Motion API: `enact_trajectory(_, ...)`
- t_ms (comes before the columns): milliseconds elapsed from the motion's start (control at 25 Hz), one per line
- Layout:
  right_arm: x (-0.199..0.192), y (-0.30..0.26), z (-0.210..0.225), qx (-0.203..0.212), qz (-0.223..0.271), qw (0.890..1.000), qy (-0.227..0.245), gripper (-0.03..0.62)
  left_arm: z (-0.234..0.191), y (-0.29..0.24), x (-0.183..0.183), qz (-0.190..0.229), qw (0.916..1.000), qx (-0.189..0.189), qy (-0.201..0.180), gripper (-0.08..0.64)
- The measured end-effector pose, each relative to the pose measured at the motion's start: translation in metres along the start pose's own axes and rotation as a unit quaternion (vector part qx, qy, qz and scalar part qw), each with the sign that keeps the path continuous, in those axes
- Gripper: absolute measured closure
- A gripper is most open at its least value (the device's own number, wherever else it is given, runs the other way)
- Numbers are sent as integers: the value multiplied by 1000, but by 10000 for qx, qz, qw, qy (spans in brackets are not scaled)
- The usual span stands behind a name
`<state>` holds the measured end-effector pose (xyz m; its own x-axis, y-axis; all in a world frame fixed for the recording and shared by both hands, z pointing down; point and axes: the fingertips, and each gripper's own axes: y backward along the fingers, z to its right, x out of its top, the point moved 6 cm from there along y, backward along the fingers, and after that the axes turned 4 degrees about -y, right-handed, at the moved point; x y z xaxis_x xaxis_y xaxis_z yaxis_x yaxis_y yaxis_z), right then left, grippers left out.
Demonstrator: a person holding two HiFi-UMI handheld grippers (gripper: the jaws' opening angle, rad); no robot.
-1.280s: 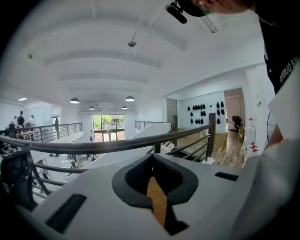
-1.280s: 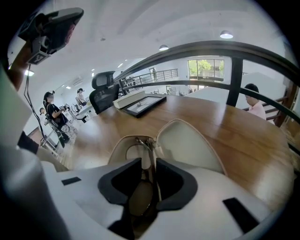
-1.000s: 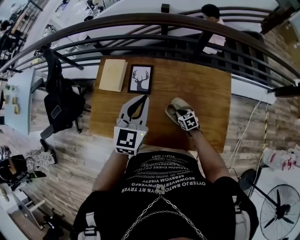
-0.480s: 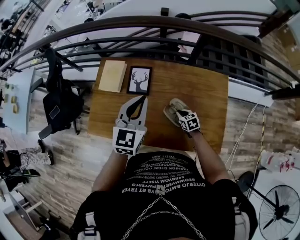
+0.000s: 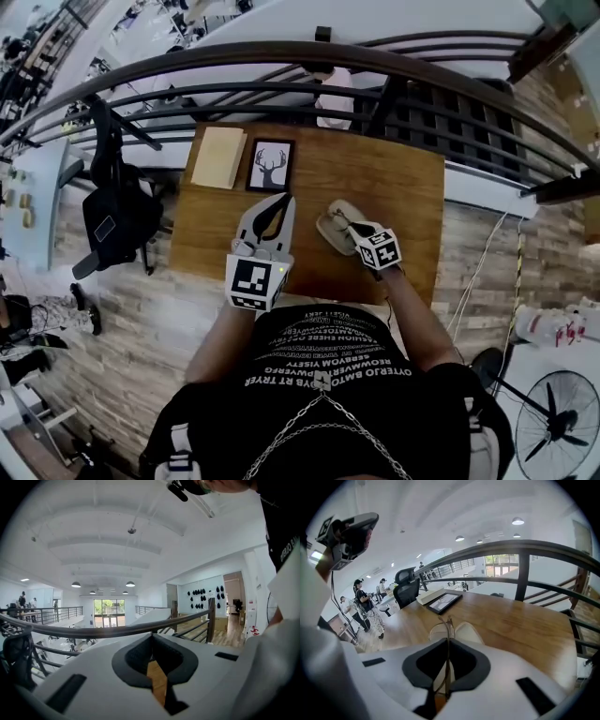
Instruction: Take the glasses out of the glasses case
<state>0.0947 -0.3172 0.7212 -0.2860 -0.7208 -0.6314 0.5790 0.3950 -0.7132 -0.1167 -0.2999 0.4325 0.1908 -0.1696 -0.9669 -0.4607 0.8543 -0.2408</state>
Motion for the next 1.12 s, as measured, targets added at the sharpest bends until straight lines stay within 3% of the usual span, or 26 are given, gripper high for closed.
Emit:
enact_trajectory(480, 18, 56, -14, 64, 696, 9972, 251, 565, 22, 13, 9, 115, 9997, 193, 68, 534)
enact_trajectory(1120, 64, 129, -55, 363, 1540, 9852, 652, 565, 52, 30, 14, 265, 9993, 245, 97, 534)
